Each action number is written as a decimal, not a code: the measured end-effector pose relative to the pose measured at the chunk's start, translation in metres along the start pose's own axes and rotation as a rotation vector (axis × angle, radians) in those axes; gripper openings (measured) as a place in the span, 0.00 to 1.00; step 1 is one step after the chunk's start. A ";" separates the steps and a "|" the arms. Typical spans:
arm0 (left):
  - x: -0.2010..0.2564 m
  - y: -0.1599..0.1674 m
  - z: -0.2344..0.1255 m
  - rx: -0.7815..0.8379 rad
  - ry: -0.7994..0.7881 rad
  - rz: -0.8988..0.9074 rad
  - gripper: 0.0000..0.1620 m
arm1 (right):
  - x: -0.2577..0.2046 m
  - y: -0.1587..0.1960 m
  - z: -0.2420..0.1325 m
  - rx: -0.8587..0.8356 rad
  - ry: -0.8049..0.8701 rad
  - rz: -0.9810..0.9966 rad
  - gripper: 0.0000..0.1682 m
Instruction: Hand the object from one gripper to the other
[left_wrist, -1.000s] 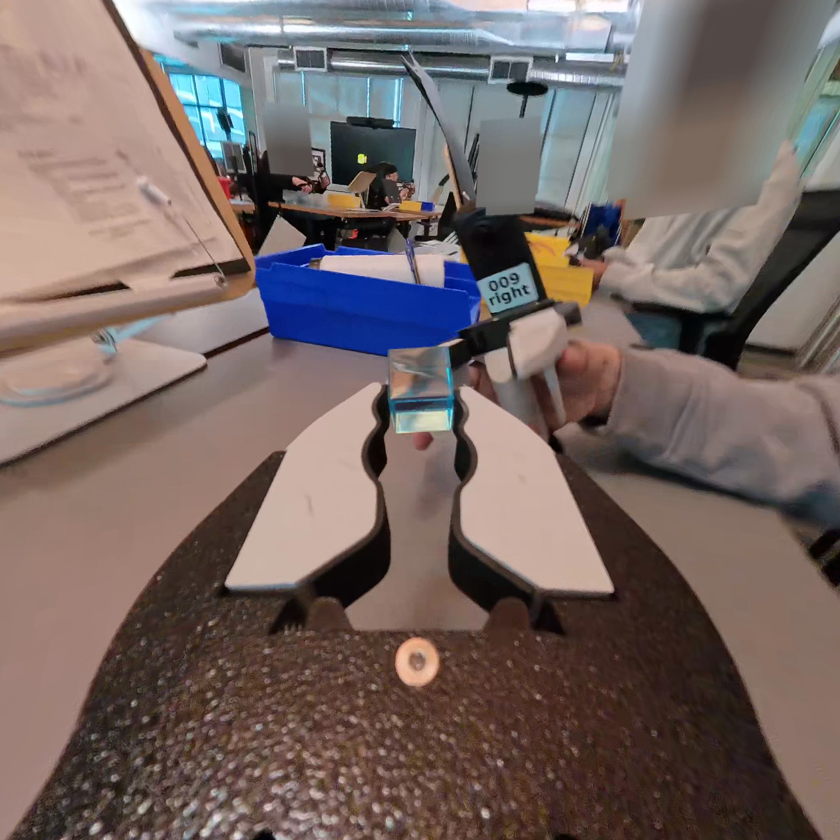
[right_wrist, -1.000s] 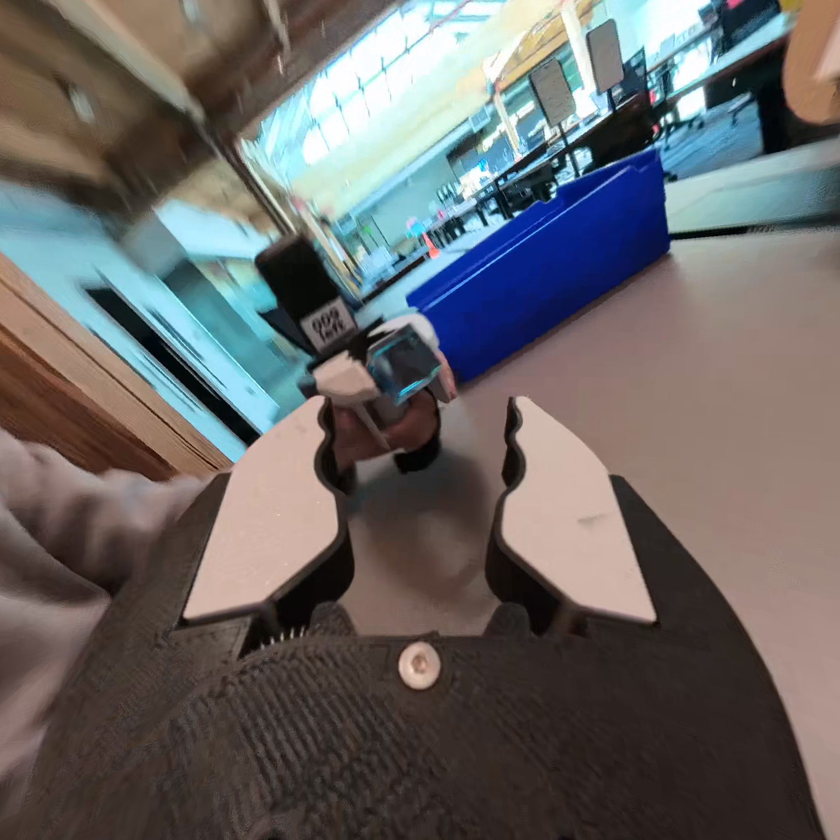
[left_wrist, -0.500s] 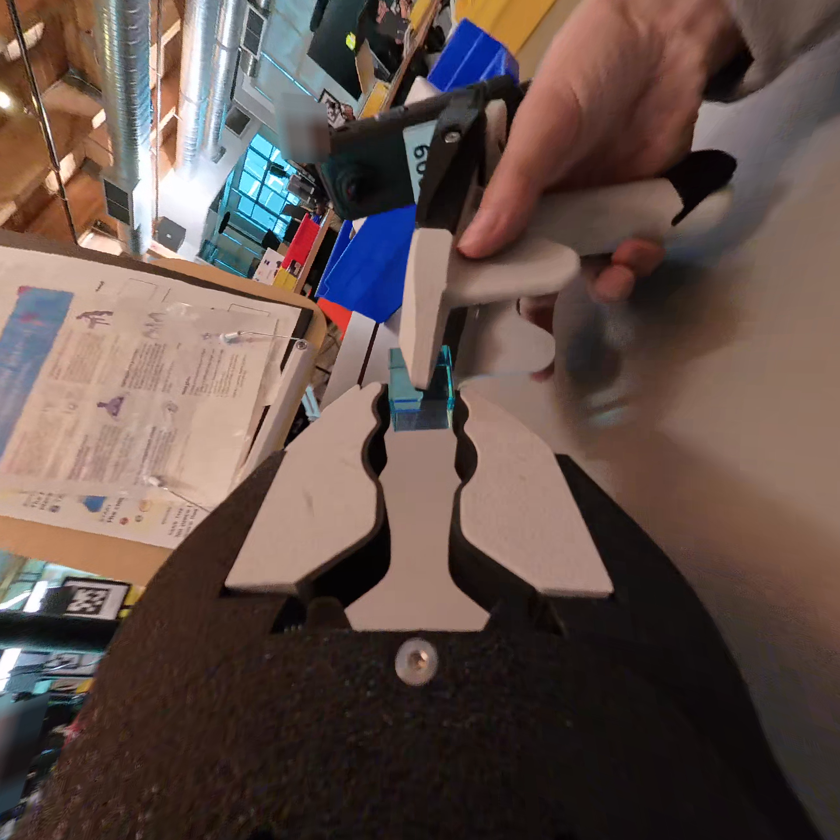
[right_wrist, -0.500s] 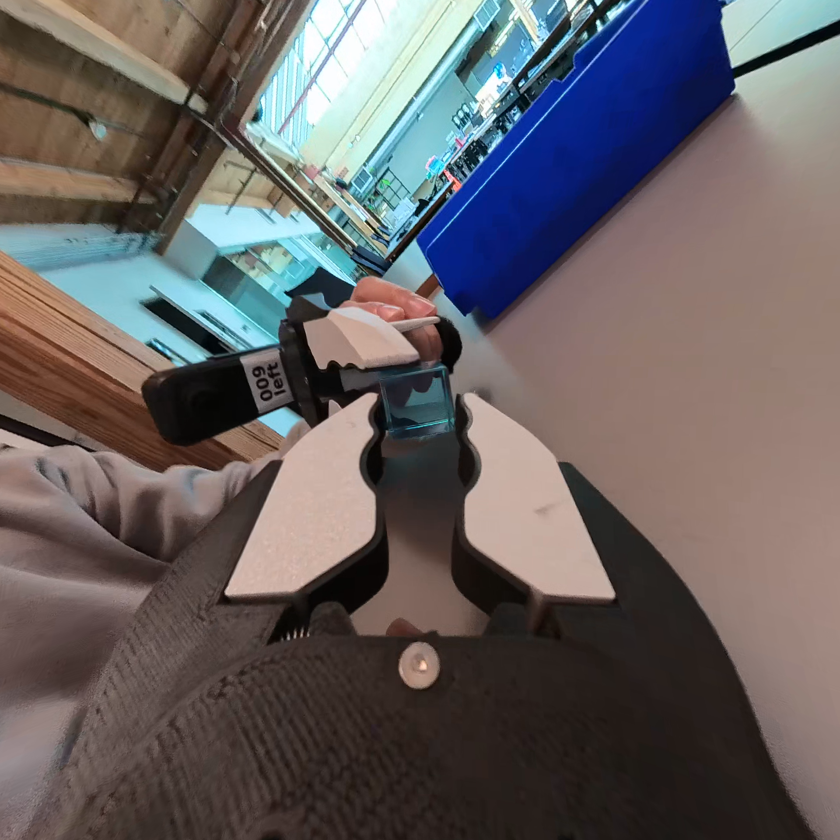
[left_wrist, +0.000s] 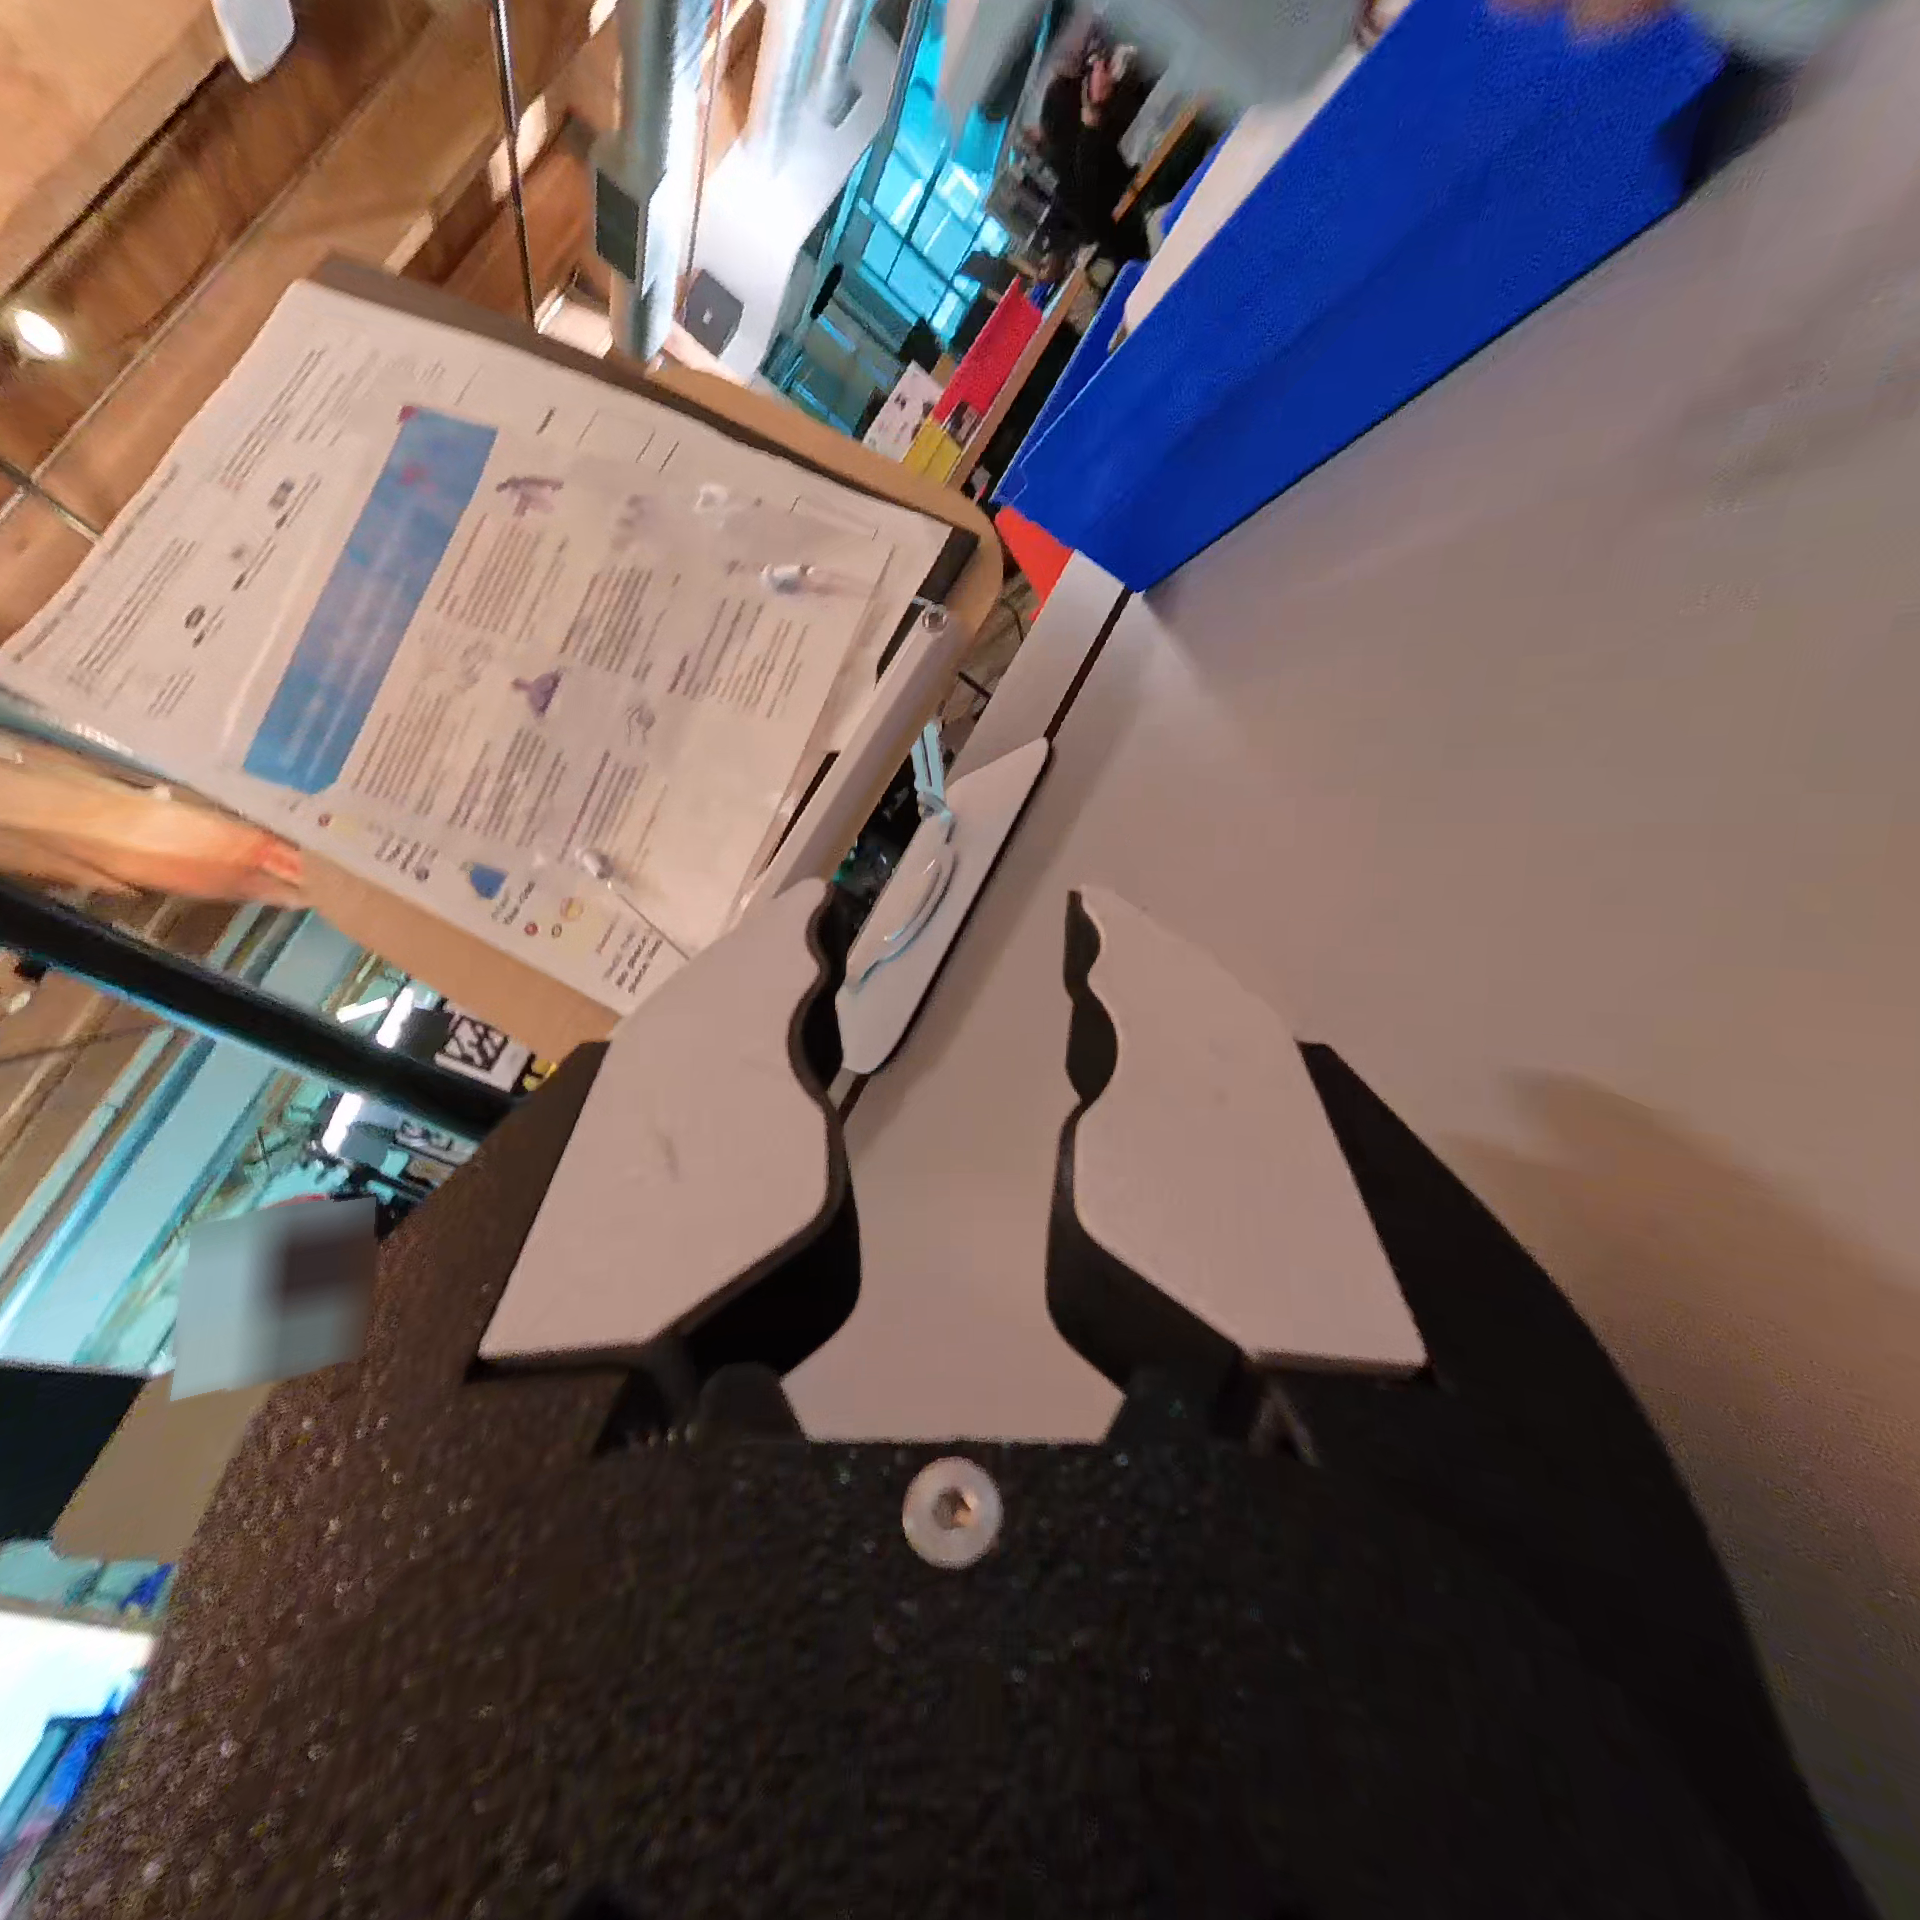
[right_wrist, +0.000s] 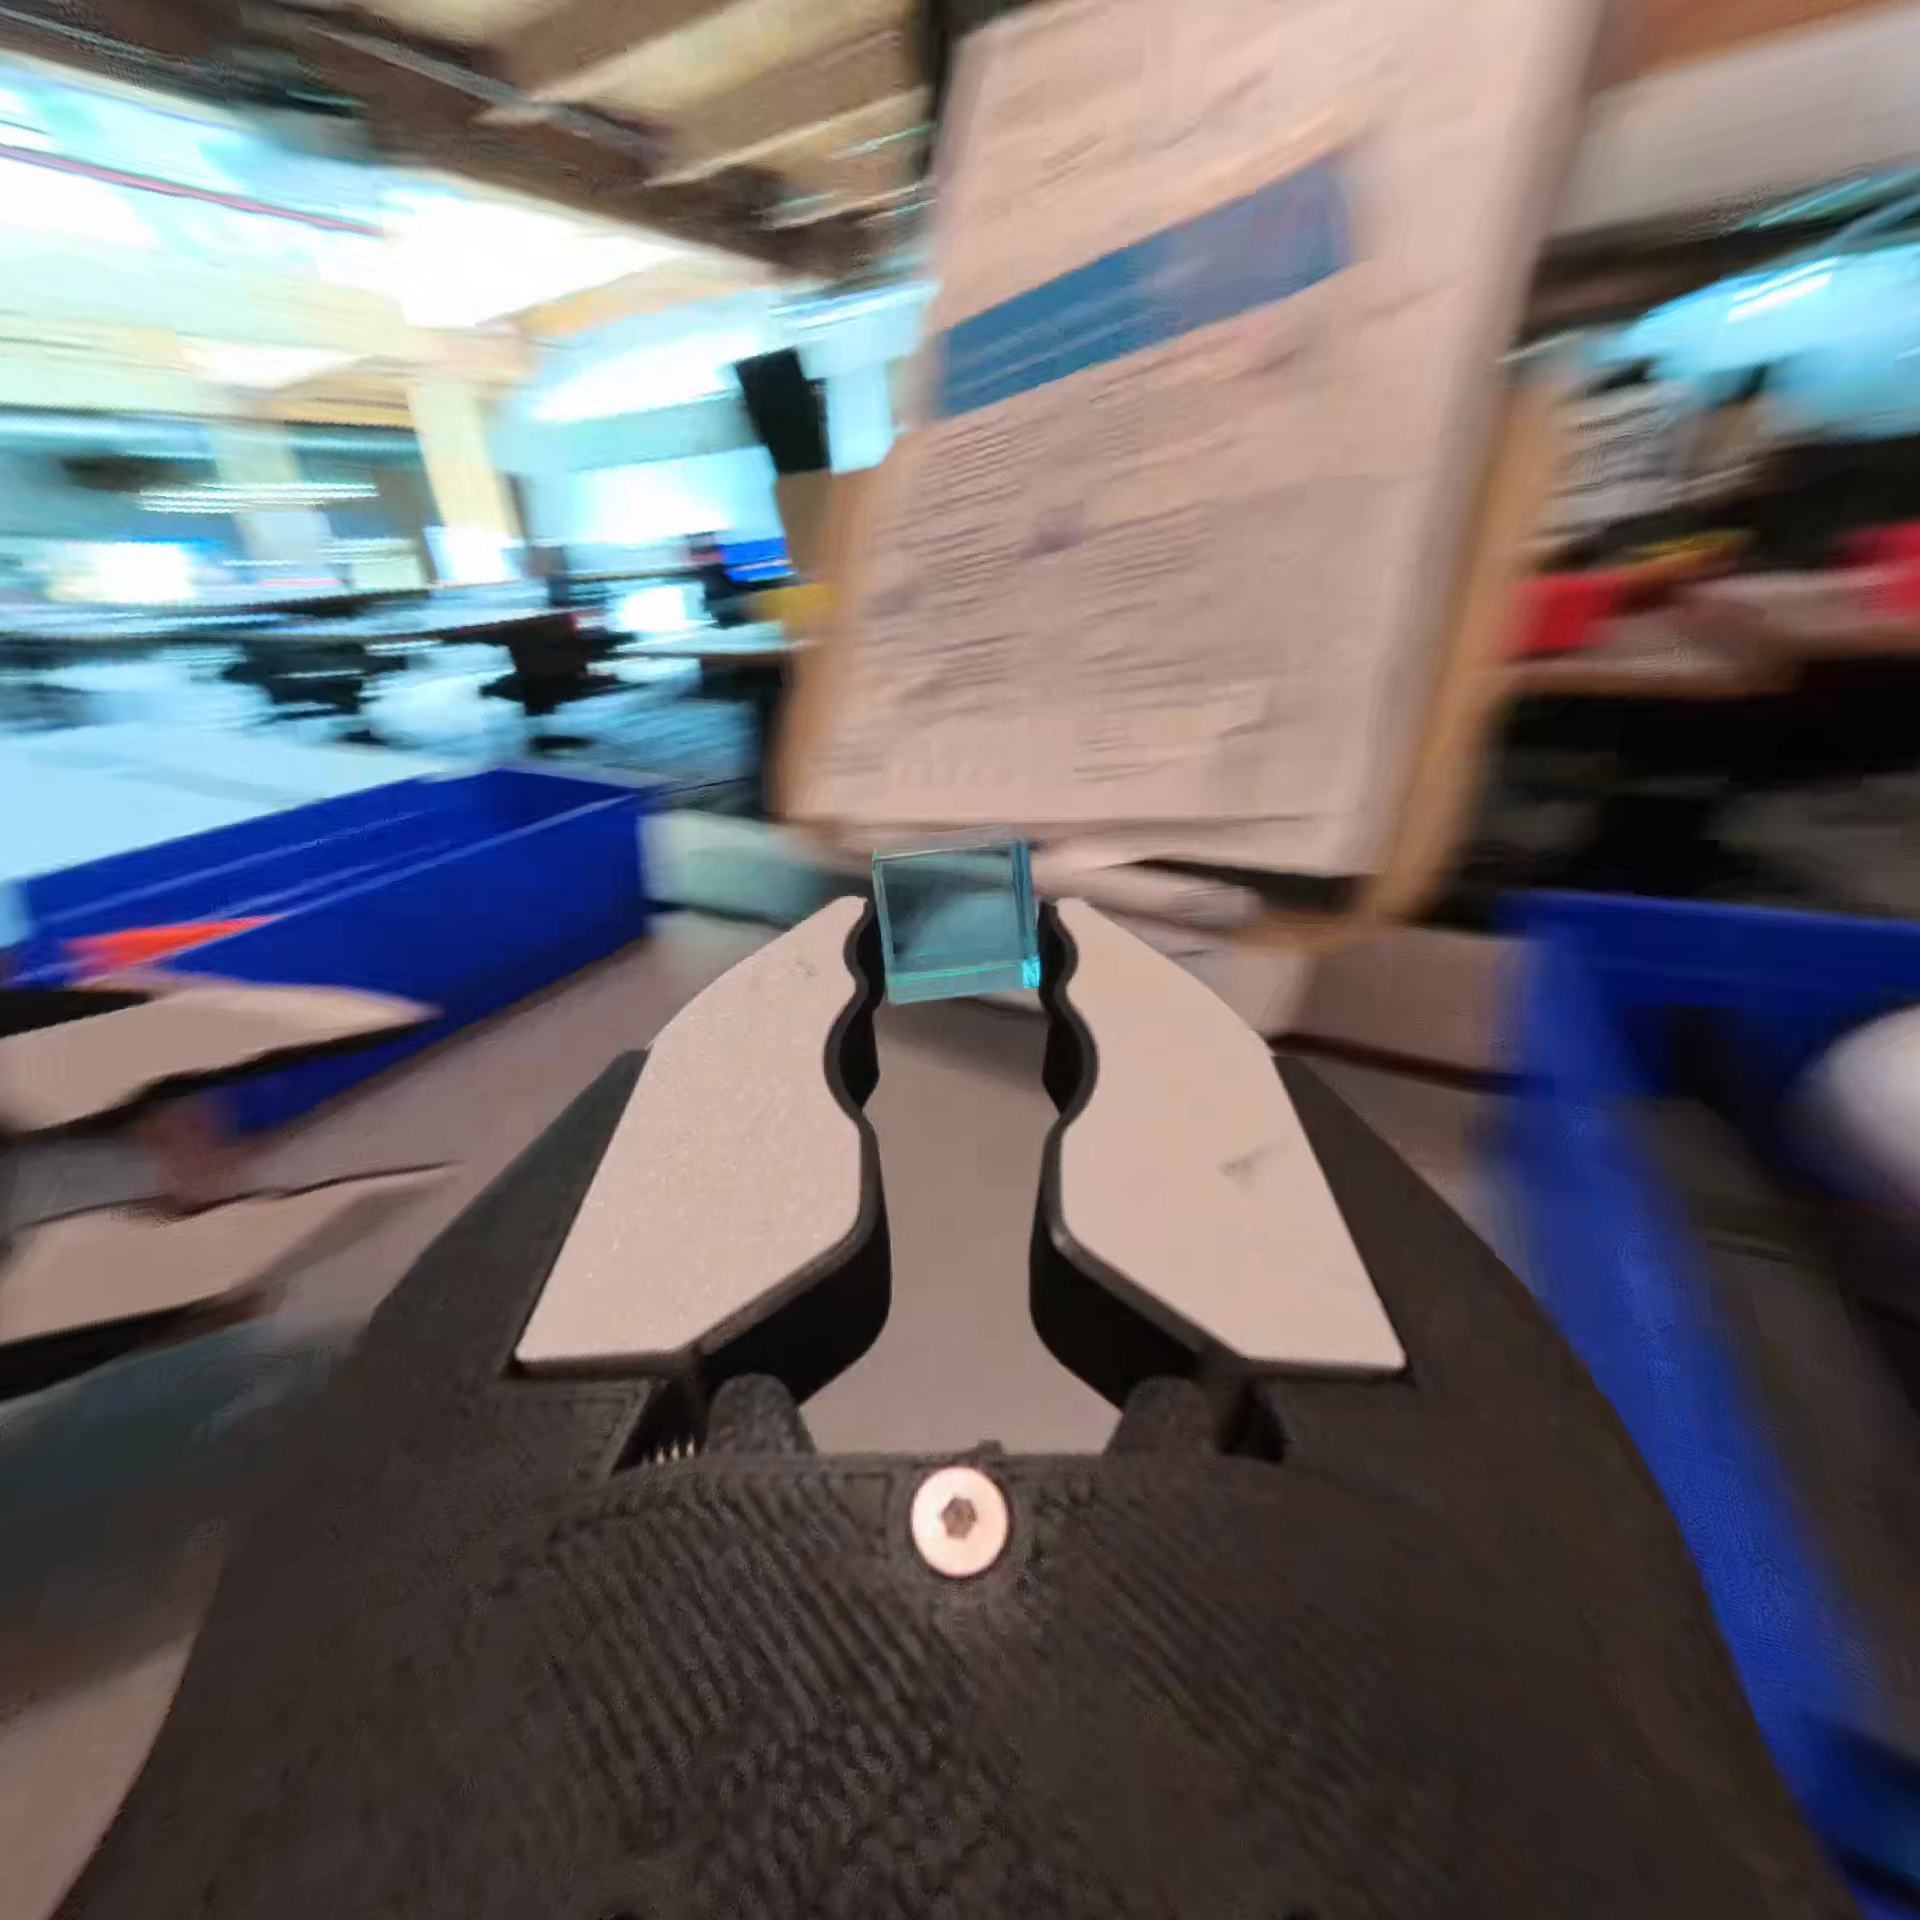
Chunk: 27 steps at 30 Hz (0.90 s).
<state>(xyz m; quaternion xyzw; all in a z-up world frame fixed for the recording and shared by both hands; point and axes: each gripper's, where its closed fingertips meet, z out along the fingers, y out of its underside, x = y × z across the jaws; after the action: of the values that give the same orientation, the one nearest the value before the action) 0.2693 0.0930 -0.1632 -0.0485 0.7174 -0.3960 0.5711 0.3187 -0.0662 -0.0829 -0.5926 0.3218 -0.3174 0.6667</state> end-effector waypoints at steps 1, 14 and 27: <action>-0.001 0.001 0.000 -0.009 0.001 -0.033 0.26 | 0.034 -0.012 -0.016 0.012 0.153 -0.070 0.17; 0.006 -0.010 0.003 0.020 0.036 -0.225 0.22 | 0.235 0.061 -0.095 -0.592 0.659 -0.397 0.17; -0.009 0.009 0.003 -0.044 0.003 -0.422 0.22 | 0.200 0.011 -0.091 -0.210 0.566 -0.288 0.24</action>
<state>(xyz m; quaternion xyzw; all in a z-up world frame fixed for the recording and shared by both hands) 0.2783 0.1021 -0.1614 -0.2095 0.7008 -0.4911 0.4731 0.3636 -0.2792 -0.1123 -0.5856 0.4383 -0.5256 0.4345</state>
